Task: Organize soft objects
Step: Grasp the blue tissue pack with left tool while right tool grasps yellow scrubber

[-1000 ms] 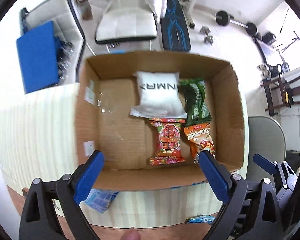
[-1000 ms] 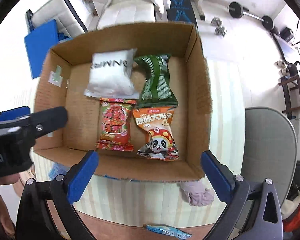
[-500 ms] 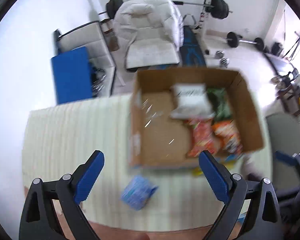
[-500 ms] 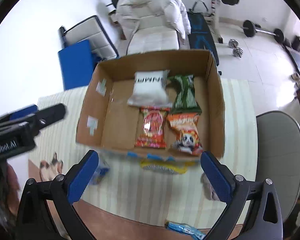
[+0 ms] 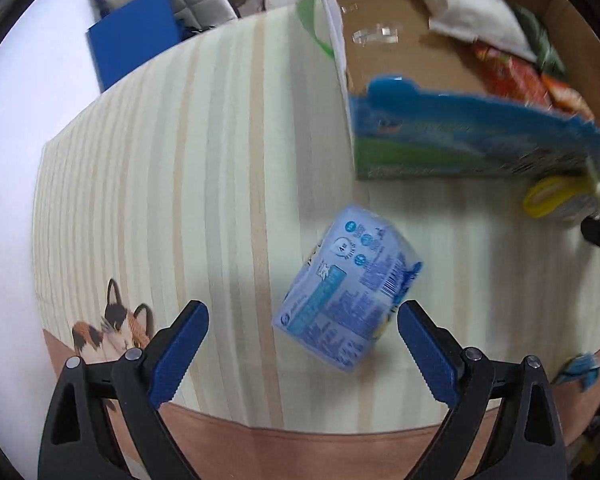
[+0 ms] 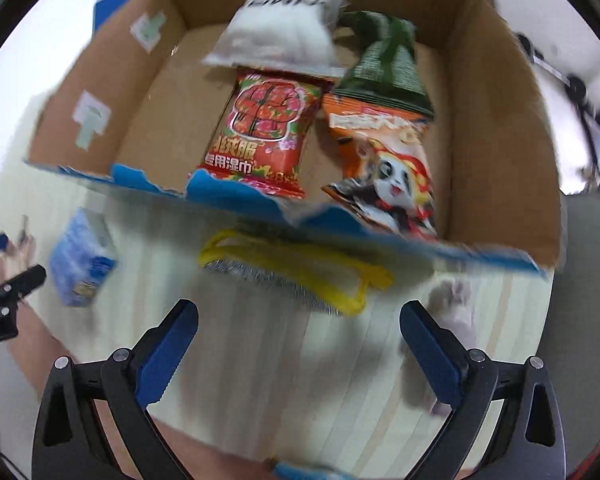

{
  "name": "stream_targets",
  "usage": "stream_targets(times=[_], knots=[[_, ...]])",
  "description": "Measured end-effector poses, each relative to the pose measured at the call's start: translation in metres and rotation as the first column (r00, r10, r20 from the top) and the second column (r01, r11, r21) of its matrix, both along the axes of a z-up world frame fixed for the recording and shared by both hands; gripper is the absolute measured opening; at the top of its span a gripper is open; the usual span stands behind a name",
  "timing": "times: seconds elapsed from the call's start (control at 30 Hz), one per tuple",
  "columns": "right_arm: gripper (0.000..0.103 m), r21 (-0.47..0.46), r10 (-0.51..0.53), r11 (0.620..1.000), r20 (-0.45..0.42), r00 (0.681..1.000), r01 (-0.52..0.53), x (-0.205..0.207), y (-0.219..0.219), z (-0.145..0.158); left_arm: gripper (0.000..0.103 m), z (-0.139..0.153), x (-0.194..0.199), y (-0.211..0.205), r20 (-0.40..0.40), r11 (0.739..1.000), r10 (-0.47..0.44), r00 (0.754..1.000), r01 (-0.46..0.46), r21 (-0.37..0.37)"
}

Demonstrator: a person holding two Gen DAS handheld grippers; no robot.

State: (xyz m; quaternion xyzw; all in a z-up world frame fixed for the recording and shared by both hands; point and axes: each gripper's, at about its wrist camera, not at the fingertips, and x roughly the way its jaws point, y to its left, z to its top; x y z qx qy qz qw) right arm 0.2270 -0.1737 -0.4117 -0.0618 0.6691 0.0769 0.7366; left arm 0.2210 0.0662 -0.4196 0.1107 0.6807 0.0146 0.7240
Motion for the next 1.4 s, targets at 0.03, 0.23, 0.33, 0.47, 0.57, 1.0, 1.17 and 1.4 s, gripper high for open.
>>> stream_targets(times=[0.03,0.23,0.33,0.47,0.57,1.0,1.17,1.4], knots=[[0.095,-0.014,0.009,1.0,-0.007,1.0,-0.009,0.003,0.002,-0.005,0.097,-0.007,0.003,-0.001,-0.014,1.0,-0.011,1.0,0.011,0.0],[0.075,0.226,0.012,0.974,-0.187,0.982,0.031,-0.013,0.015,-0.015,0.097,-0.03,0.01,-0.006,-0.045,0.999,-0.038,0.998,0.037,-0.023],[0.076,0.193,0.054,0.981,-0.108,0.993,-0.032,-0.022,0.02,0.001,0.097,-0.041,0.013,-0.013,-0.067,0.998,-0.058,0.996,0.056,-0.022],[0.078,0.093,0.094,0.992,-0.063,0.994,-0.088,-0.016,0.021,-0.002,0.097,-0.065,0.013,-0.022,-0.103,0.997,-0.08,0.992,0.077,-0.032],[0.078,0.118,0.132,0.986,-0.101,0.986,-0.12,-0.002,0.036,-0.015,0.094,-0.077,0.01,-0.03,-0.121,0.995,-0.092,0.988,0.086,-0.056],[0.057,0.199,-0.148,0.952,-0.371,0.917,0.234,-0.031,0.005,-0.052,0.053,-0.079,-0.023,0.015,-0.287,0.874,0.24,0.927,-0.335,-0.353],[0.066,0.231,-0.155,0.94,-0.369,0.916,0.252,-0.042,-0.007,-0.046,0.058,-0.08,-0.031,0.001,-0.278,0.894,0.207,0.938,-0.297,-0.336],[0.071,0.168,-0.066,0.977,-0.357,0.932,0.134,-0.054,0.018,-0.063,0.059,-0.075,-0.015,-0.04,-0.276,0.941,0.139,0.951,-0.214,-0.263]])
